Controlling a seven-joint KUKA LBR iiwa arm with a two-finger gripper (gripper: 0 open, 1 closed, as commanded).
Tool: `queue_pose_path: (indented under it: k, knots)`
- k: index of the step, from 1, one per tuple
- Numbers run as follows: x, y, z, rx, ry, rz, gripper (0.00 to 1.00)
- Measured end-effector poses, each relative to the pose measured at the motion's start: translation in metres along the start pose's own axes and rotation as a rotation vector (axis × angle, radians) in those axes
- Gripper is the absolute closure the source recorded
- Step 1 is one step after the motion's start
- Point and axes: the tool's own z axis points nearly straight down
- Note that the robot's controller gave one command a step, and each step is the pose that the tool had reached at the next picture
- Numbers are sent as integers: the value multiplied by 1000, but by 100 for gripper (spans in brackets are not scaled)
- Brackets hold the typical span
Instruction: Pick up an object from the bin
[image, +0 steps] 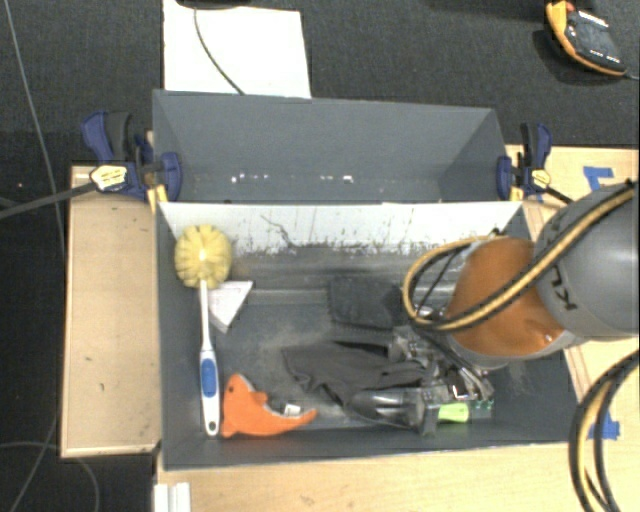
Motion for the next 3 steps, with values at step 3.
queue_pose_path:
  k: [3]
  knots:
    - [-69,99,-7,-6,4,85,100]
